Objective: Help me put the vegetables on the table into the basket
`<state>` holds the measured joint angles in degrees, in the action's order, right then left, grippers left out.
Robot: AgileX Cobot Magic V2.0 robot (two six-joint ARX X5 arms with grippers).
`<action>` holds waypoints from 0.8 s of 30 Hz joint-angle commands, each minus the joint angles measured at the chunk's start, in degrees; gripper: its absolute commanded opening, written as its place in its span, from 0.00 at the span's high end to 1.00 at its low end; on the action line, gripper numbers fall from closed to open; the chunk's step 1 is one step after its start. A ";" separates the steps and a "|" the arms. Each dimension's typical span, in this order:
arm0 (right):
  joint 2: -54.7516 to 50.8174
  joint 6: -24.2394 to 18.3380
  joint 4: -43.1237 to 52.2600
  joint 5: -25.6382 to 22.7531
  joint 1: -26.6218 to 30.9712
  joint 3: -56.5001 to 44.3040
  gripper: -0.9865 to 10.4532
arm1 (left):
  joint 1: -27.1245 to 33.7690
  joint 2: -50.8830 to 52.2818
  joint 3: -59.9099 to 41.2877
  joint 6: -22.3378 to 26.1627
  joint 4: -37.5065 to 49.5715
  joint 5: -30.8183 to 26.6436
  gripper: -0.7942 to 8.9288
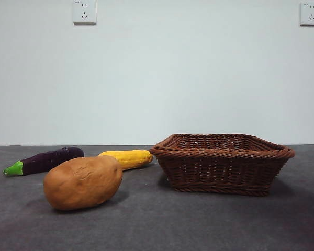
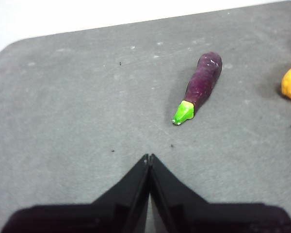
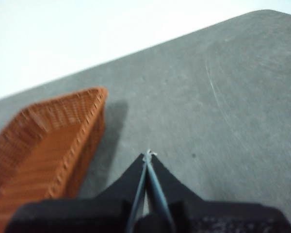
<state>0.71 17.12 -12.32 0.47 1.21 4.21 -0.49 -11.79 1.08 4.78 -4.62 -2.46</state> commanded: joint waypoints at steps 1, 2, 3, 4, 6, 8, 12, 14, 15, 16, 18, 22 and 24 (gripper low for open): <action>0.66 2.82 -1.11 0.17 0.09 2.99 0.92 | 0.17 -0.24 1.29 -3.39 0.55 1.27 0.92; 1.22 2.84 -2.29 0.17 0.09 4.26 0.92 | 0.17 -0.42 2.10 -3.80 0.48 1.88 0.92; 2.05 2.84 -3.32 0.20 0.09 5.62 0.92 | 0.17 -0.70 3.13 -4.52 0.37 2.78 0.92; 2.80 2.84 -4.13 0.22 0.09 6.73 0.92 | 0.17 -1.03 4.02 -5.27 0.37 3.54 0.92; 5.01 2.82 -5.81 0.20 0.09 9.73 0.92 | 0.17 -1.97 6.58 -6.95 0.26 5.84 0.92; 7.69 2.82 -6.67 0.24 0.09 12.63 0.92 | 0.17 -3.39 9.42 -8.28 -0.11 7.67 0.92; 14.73 2.80 -8.68 2.38 0.09 19.74 0.92 | 0.11 -7.80 16.24 -9.70 -2.54 9.33 0.92; 18.64 2.80 -10.56 3.76 0.09 23.58 0.92 | 0.11 -10.38 19.85 -10.58 -4.76 11.04 0.92; 20.83 2.78 -11.89 4.76 0.09 25.75 0.92 | 0.09 -11.89 21.88 -10.82 -6.32 12.17 0.92; 22.71 2.69 -13.09 5.62 0.09 27.63 0.92 | 0.07 -13.27 23.69 -10.80 -7.85 13.27 0.92; 27.12 2.47 -15.87 8.02 0.09 31.80 0.92 | 0.07 -16.59 27.78 -10.82 -11.47 15.93 0.92; 34.82 2.21 -20.76 12.15 0.02 38.75 0.92 | 0.07 -22.56 34.67 -10.80 -17.64 23.23 0.92; 38.62 2.21 -22.69 13.51 -0.04 41.81 0.92 | 0.07 -25.83 37.92 -10.80 -20.24 27.30 0.92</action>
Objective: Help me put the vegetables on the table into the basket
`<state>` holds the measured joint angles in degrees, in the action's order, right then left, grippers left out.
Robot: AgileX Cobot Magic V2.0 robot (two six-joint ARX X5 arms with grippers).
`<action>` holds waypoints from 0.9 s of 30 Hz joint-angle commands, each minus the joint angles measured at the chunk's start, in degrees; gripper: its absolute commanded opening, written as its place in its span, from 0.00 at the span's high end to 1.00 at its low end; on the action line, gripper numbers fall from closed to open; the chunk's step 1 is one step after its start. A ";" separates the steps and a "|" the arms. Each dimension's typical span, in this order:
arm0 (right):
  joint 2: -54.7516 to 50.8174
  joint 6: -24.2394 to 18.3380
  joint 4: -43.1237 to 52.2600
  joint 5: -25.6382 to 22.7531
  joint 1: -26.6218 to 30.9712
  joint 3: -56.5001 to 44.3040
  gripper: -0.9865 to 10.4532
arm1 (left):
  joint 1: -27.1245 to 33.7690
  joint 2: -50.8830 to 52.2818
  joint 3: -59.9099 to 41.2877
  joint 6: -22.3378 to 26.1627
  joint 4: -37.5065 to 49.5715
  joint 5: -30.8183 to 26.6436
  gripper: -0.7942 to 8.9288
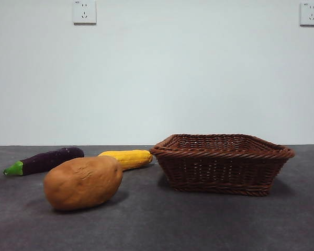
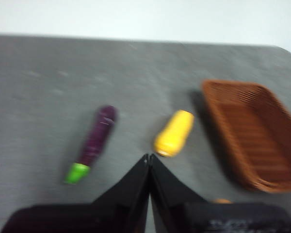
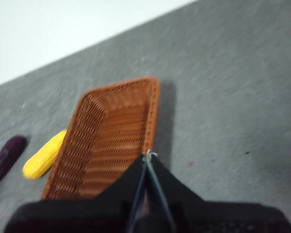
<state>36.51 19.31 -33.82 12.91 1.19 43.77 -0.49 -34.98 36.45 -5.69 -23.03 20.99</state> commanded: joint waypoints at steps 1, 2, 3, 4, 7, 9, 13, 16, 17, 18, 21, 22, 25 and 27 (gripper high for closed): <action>4.31 0.04 -1.81 1.27 -0.02 3.41 0.92 | 0.07 -4.02 3.85 -0.33 -2.95 5.33 0.92; 5.90 0.07 -2.34 1.27 -0.02 4.66 0.92 | 0.07 -5.57 5.33 -0.33 -4.50 7.04 0.92; 7.21 0.11 -2.89 1.25 0.00 5.77 0.92 | 0.07 -7.10 6.71 -0.33 -6.10 8.68 0.92; 8.35 0.17 -3.39 1.25 -0.02 6.62 0.92 | 0.07 -8.35 7.74 -0.33 -7.08 9.97 0.92; 13.07 0.09 -4.42 2.58 -0.02 9.22 0.92 | 0.07 -13.49 10.78 -0.31 -9.14 14.84 0.92; 16.96 -1.09 -4.68 6.67 -0.02 11.15 0.92 | 0.07 -16.48 11.02 -0.35 -9.11 18.40 0.92; 26.62 -5.03 -7.52 13.77 -0.11 16.39 0.91 | 0.00 -22.03 11.02 -0.52 -11.26 20.13 0.92; 34.82 -7.15 -10.08 13.77 -0.11 20.59 0.76 | 0.00 -25.11 11.02 -0.50 -11.72 20.13 0.92; 37.57 -7.19 -10.71 13.77 -0.11 21.84 0.62 | 0.00 -25.79 11.02 -0.46 -11.69 20.11 0.92; 40.30 -7.48 -11.10 13.75 -0.11 22.97 0.51 | -0.15 -26.36 11.02 -0.17 -11.63 20.04 0.92; 48.00 -7.91 -11.34 13.86 -1.03 26.01 0.46 | -1.16 -27.12 11.02 0.72 -11.58 19.85 0.92; 50.66 -8.46 -11.37 13.92 -1.66 27.12 0.46 | -1.38 -27.17 11.02 1.38 -11.43 19.89 0.92; 57.59 -9.33 -11.10 13.66 -3.93 30.71 0.46 | -2.27 -27.26 11.02 1.73 -10.93 19.89 0.92; 62.01 -9.33 -11.06 12.24 -5.20 33.31 0.46 | -2.62 -27.30 11.02 1.88 -10.69 19.89 0.92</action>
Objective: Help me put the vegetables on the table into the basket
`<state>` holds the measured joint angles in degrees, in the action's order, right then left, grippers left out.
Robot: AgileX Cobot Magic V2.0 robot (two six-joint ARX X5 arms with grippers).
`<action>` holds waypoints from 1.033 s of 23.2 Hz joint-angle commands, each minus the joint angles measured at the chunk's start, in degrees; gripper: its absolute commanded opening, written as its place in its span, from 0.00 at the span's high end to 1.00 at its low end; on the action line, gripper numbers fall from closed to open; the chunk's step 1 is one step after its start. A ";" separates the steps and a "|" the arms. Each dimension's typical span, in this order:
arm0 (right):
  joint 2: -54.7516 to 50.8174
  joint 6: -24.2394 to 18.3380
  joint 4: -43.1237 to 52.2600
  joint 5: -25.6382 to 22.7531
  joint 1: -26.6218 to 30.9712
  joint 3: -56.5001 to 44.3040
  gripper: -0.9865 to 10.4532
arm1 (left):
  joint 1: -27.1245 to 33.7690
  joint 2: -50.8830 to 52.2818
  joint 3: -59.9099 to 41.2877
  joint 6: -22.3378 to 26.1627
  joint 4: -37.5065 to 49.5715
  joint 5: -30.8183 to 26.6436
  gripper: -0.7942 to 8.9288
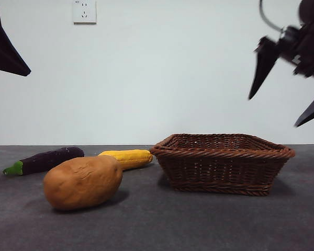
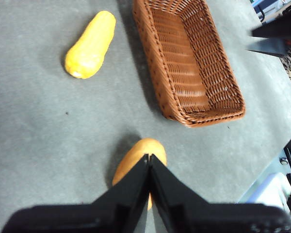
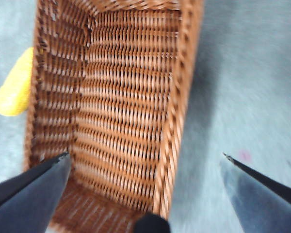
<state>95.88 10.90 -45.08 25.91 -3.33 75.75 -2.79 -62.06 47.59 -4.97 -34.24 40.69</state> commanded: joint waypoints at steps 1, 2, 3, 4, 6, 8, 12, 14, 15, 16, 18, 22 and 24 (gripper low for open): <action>4.63 -1.05 0.39 -1.38 -1.33 2.38 0.46 | -0.33 -0.22 -0.13 1.18 0.66 0.17 0.92; 6.23 -1.09 0.79 -1.49 -1.68 3.06 0.47 | -0.33 -0.22 -0.13 1.18 0.66 0.20 0.92; 7.82 -1.11 1.14 -1.46 -1.97 3.67 0.47 | -0.33 -0.22 -0.13 1.18 0.61 0.17 0.92; 9.07 -1.11 1.49 -1.49 -1.99 4.02 0.47 | -0.33 -0.22 -0.13 1.18 0.61 0.17 0.92; 11.04 -1.09 1.88 -2.01 -1.99 4.50 0.47 | -0.33 -0.22 -0.13 1.18 0.61 0.17 0.92; 12.79 -1.42 2.29 -2.12 -1.97 4.72 0.48 | -0.33 -0.22 -0.13 1.36 0.63 0.17 0.92; 15.93 -2.32 2.58 -1.86 -2.34 4.72 0.68 | -0.31 -0.22 -0.13 2.05 0.61 0.15 0.92; 16.50 -2.34 2.27 -1.09 -2.36 4.70 0.75 | -0.33 -0.22 -0.13 2.05 0.59 0.17 0.92; 16.50 -2.38 2.27 -0.74 -2.38 4.70 0.85 | -0.33 -0.22 -0.13 2.05 0.61 0.17 0.92; 16.50 -2.58 1.97 -0.44 -2.38 4.70 0.93 | -0.33 -0.22 -0.13 2.05 0.63 0.13 0.92; 16.63 -2.54 1.33 -0.39 -2.38 4.70 0.93 | -0.33 -0.31 -0.13 2.05 1.01 -0.24 0.92; 16.50 -2.34 1.25 -0.37 -2.10 4.74 0.93 | -0.33 -2.60 0.24 1.99 2.99 -0.20 0.92; 15.56 -3.06 -0.87 -0.09 -0.76 5.03 0.93 | -0.44 -5.42 2.40 2.01 2.14 -0.17 0.92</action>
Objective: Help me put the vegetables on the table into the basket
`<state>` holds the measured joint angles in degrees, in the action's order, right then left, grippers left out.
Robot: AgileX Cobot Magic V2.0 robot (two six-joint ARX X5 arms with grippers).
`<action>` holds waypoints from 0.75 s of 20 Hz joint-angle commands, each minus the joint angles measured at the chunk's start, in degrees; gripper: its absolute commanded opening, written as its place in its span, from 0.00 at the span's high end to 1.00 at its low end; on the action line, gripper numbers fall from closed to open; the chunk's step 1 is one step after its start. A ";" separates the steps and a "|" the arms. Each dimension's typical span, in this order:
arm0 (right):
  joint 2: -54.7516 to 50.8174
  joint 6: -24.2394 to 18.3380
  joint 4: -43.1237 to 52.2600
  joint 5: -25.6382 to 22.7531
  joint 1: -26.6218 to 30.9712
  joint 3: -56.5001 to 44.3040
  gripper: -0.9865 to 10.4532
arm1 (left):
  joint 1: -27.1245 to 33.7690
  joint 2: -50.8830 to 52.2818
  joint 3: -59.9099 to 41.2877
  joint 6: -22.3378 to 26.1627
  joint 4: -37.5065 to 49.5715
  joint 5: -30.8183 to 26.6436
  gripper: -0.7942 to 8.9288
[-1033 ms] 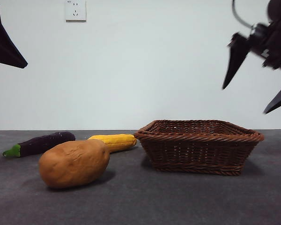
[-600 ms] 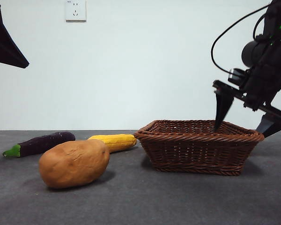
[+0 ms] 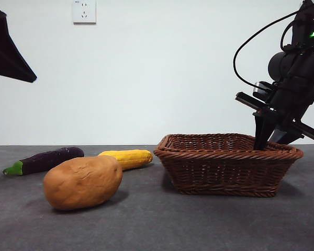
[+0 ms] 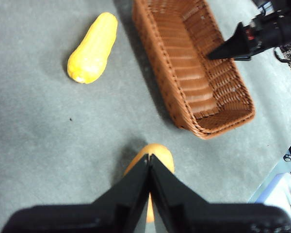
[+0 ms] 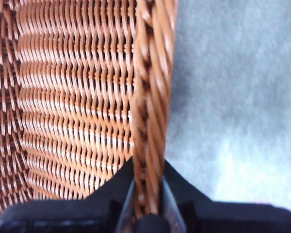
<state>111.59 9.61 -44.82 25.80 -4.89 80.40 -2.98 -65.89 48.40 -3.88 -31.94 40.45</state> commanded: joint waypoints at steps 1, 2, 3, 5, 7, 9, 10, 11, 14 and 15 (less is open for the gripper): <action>-1.16 -2.36 -1.99 0.85 1.64 0.59 0.93 | -0.72 -3.32 3.50 0.94 -0.87 0.04 0.92; -2.64 -2.54 -2.54 1.84 2.71 0.68 0.93 | -1.25 -5.27 5.90 1.20 -1.62 0.00 0.92; -4.46 -2.93 -3.37 2.64 3.80 0.77 0.93 | -1.95 -7.56 8.85 2.36 -2.58 -0.15 0.92; -8.48 -4.46 -5.55 2.80 6.05 0.77 0.93 | -4.63 -12.92 16.09 5.53 -6.58 -3.41 0.92; -12.68 -6.01 -7.74 2.82 7.93 0.77 0.93 | -8.26 -19.19 24.85 9.97 -13.66 -9.97 0.89; -16.57 -6.25 -9.01 2.80 9.64 0.77 0.93 | -12.17 -26.18 34.16 12.37 -18.99 -18.51 0.63; -18.40 -6.27 -9.77 2.80 10.27 0.77 0.93 | -13.77 -29.70 38.80 12.83 -20.74 -22.23 0.47; -20.11 -6.29 -10.38 2.84 10.51 0.77 0.93 | -14.95 -33.18 43.17 14.16 -21.70 -24.83 0.34; -23.85 -6.82 -12.24 2.78 10.60 0.77 0.93 | -17.55 -43.52 55.49 18.23 -25.49 -27.67 0.26; -24.48 -6.82 -12.55 2.80 10.58 0.77 0.93 | -18.16 -46.90 59.14 19.23 -27.06 -28.41 0.26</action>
<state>87.18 3.14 -57.87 27.86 5.72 80.73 -21.10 -112.03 107.81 13.54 -58.96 12.03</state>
